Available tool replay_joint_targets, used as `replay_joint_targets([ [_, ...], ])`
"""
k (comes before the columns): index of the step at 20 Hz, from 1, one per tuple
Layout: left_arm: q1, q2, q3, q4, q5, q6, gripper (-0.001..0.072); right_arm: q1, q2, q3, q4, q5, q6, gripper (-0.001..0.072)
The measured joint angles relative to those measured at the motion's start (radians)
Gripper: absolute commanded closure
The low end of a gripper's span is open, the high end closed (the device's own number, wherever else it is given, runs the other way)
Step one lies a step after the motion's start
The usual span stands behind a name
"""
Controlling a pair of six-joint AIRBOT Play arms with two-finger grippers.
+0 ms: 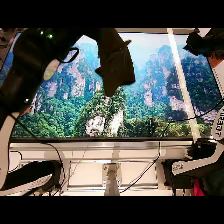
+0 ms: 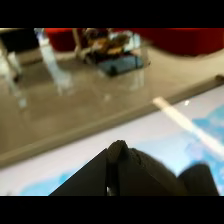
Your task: Fold the clothes and pants, and hang the long-sleeved shirts on hangers.
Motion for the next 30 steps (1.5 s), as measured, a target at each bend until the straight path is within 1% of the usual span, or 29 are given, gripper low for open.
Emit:
replay_joint_targets([
  [1, 0.021, -0.017, -0.004, -0.002, -0.093, 0.000, 0.0685, 0.000, -0.001, 0.000, 0.000, 0.004, 0.000, 0.0693],
  [3, 0.059, -0.050, -0.054, -0.008, -0.276, 0.031, 0.0685, 0.000, -0.003, 0.000, 0.002, 0.013, -0.001, 0.0694],
  [5, 0.093, -0.072, -0.161, -0.010, -0.394, 0.052, 0.0685, 0.000, -0.005, -0.005, 0.011, 0.035, -0.003, 0.0694],
  [6, 0.107, -0.078, -0.228, -0.013, -0.425, 0.058, 0.0684, 0.000, -0.006, -0.016, 0.023, 0.047, -0.008, 0.0694],
  [9, 0.127, -0.088, -0.410, -0.026, -0.466, 0.070, 0.0685, 0.000, -0.008, -0.088, 0.098, 0.094, -0.048, 0.0695],
  [11, 0.132, -0.091, -0.502, -0.040, -0.474, 0.074, 0.0684, 0.005, -0.009, -0.184, 0.182, 0.140, -0.090, 0.0695],
  [14, 0.139, -0.093, -0.584, -0.053, -0.479, 0.075, 0.0684, 0.037, -0.009, -0.375, 0.346, 0.189, -0.167, 0.0695],
  [16, 0.148, -0.093, -0.611, -0.054, -0.477, 0.075, 0.0684, 0.082, -0.014, -0.505, 0.429, 0.214, -0.222, 0.0693],
  [17, 0.156, -0.094, -0.619, -0.054, -0.474, 0.075, 0.0684, 0.110, -0.018, -0.559, 0.458, 0.213, -0.248, 0.0659],
  [18, 0.166, -0.094, -0.625, -0.055, -0.466, 0.075, 0.0684, 0.143, -0.025, -0.603, 0.487, 0.212, -0.272, 0.0528],
  [19, 0.176, -0.094, -0.629, -0.054, -0.459, 0.076, 0.0684, 0.178, -0.033, -0.634, 0.502, 0.197, -0.291, 0.0368],
  [21, 0.195, -0.094, -0.634, -0.055, -0.447, 0.076, 0.0684, 0.244, -0.047, -0.670, 0.510, 0.123, -0.312, 0.0346],
  [23, 0.209, -0.094, -0.637, -0.055, -0.441, 0.076, 0.0684, 0.306, -0.061, -0.690, 0.497, 0.031, -0.318, 0.0345],
  [24, 0.214, -0.094, -0.638, -0.056, -0.439, 0.076, 0.0683, 0.331, -0.068, -0.695, 0.490, -0.008, -0.319, 0.0329],
  [25, 0.218, -0.094, -0.638, -0.056, -0.438, 0.076, 0.0684, 0.356, -0.078, -0.700, 0.483, -0.053, -0.320, 0.0328],
  [30, 0.225, -0.094, -0.640, -0.058, -0.417, 0.076, 0.0683, 0.453, -0.118, -0.708, 0.463, -0.173, -0.330, 0.0328],
])
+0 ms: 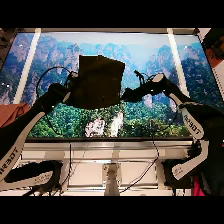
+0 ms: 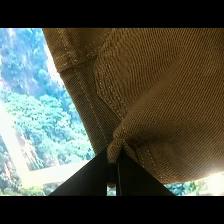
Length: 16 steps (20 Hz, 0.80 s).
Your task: Fold the clothes and pants, and hang the long-sleeved shirts on hangers.
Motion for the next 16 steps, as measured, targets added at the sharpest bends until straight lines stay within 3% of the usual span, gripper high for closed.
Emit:
replay_joint_targets([
  [8, 0.001, 0.000, 0.000, 0.000, 0.014, 0.000, 0.0683, 0.058, -0.028, 0.022, -0.011, -0.115, -0.006, 0.0355],
  [9, 0.001, 0.000, 0.000, -0.001, 0.014, 0.000, 0.0683, 0.068, -0.029, 0.023, -0.011, -0.122, -0.007, 0.0446],
  [10, 0.001, 0.000, 0.000, -0.002, 0.016, 0.000, 0.0683, 0.080, -0.031, 0.024, -0.011, -0.121, -0.008, 0.0666],
  [11, 0.002, 0.000, 0.000, -0.005, 0.021, 0.000, 0.0683, 0.091, -0.032, 0.025, -0.010, -0.121, -0.008, 0.0695],
  [16, 0.021, 0.008, 0.009, -0.025, 0.068, 0.000, 0.0684, 0.078, -0.016, 0.026, -0.003, -0.039, 0.010, 0.0697],
])
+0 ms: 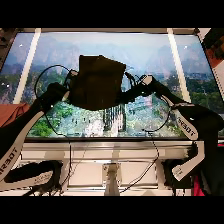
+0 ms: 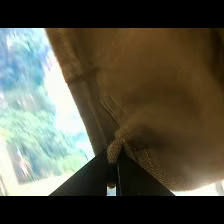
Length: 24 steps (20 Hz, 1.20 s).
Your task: Fold the clothes and pants, and hang the long-sleeved shirts on hangers.
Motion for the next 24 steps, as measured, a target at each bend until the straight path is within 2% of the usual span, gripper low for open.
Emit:
replay_joint_targets([
  [2, 0.034, 0.016, 0.029, -0.007, 0.070, -0.030, 0.0684, -0.053, 0.019, 0.009, 0.034, 0.006, 0.027, 0.0696],
  [4, 0.075, 0.039, 0.064, -0.018, 0.224, -0.065, 0.0684, -0.106, 0.030, 0.041, 0.115, -0.037, 0.045, 0.0696],
  [7, 0.111, 0.053, 0.090, -0.026, 0.586, -0.090, 0.0685, -0.150, 0.037, 0.130, 0.213, -0.206, 0.055, 0.0696],
  [10, 0.128, 0.040, 0.102, -0.034, 0.979, -0.100, 0.0683, -0.146, 0.040, 0.261, 0.258, -0.435, 0.061, 0.0696],
  [13, 0.144, 0.027, 0.121, -0.089, 1.279, -0.102, 0.0683, -0.126, 0.040, 0.407, 0.256, -0.641, 0.061, 0.0695],
  [15, 0.156, 0.023, 0.148, -0.122, 1.425, -0.101, 0.0683, -0.117, 0.040, 0.492, 0.226, -0.716, 0.062, 0.0694],
  [17, 0.165, 0.021, 0.176, -0.140, 1.520, -0.101, 0.0683, -0.112, 0.040, 0.554, 0.187, -0.755, 0.062, 0.0694],
  [20, 0.172, 0.019, 0.197, -0.150, 1.555, -0.100, 0.0683, -0.114, 0.039, 0.598, 0.135, -0.768, 0.063, 0.0694],
  [22, 0.174, 0.019, 0.203, -0.156, 1.489, -0.098, 0.0683, -0.129, 0.037, 0.611, 0.092, -0.707, 0.063, 0.0696],
  [24, 0.175, 0.025, 0.206, -0.163, 1.330, -0.101, 0.0684, -0.161, 0.036, 0.617, 0.042, -0.573, 0.073, 0.0698],
])
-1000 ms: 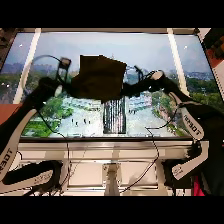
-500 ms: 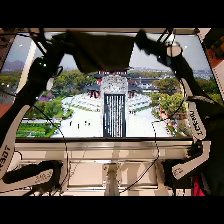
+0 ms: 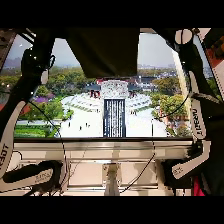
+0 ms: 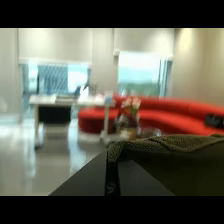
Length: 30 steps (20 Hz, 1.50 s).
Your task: Fold the clothes and pants, and hang the long-sleeved shirts on hangers.
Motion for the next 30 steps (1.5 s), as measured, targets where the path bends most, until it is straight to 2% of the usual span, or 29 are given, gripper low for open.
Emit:
replay_joint_targets([
  [4, -0.026, 0.050, -0.033, -0.006, -0.444, -0.009, 0.0685, -0.054, 0.016, -0.031, -0.137, 0.344, 0.034, 0.0698],
  [7, -0.065, 0.154, -0.155, -0.015, -0.639, 0.006, 0.0684, -0.070, 0.094, -0.174, -0.233, 0.510, 0.058, 0.0698],
  [10, -0.117, 0.306, -0.330, -0.047, -0.785, 0.012, 0.0685, -0.073, 0.236, -0.415, -0.286, 0.567, 0.082, 0.0697],
  [14, -0.222, 0.540, -0.528, -0.061, -0.895, 0.016, 0.0684, -0.053, 0.459, -0.779, -0.323, 0.579, 0.127, 0.0697],
  [20, -0.348, 0.755, -0.620, -0.075, -1.180, 0.027, 0.0684, -0.031, 0.743, -1.185, -0.322, 0.603, 0.247, 0.0696],
  [24, -0.372, 0.773, -0.631, -0.076, -1.246, 0.042, 0.0684, -0.029, 0.840, -1.296, -0.313, 0.631, 0.306, 0.0696],
  [26, -0.375, 0.744, -0.631, -0.068, -1.198, 0.048, 0.0685, -0.029, 0.857, -1.315, -0.301, 0.583, 0.319, 0.0696],
  [30, -0.350, 0.597, -0.575, -0.064, -1.022, 0.050, 0.0685, -0.029, 0.830, -1.293, -0.237, 0.394, 0.331, 0.0696],
])
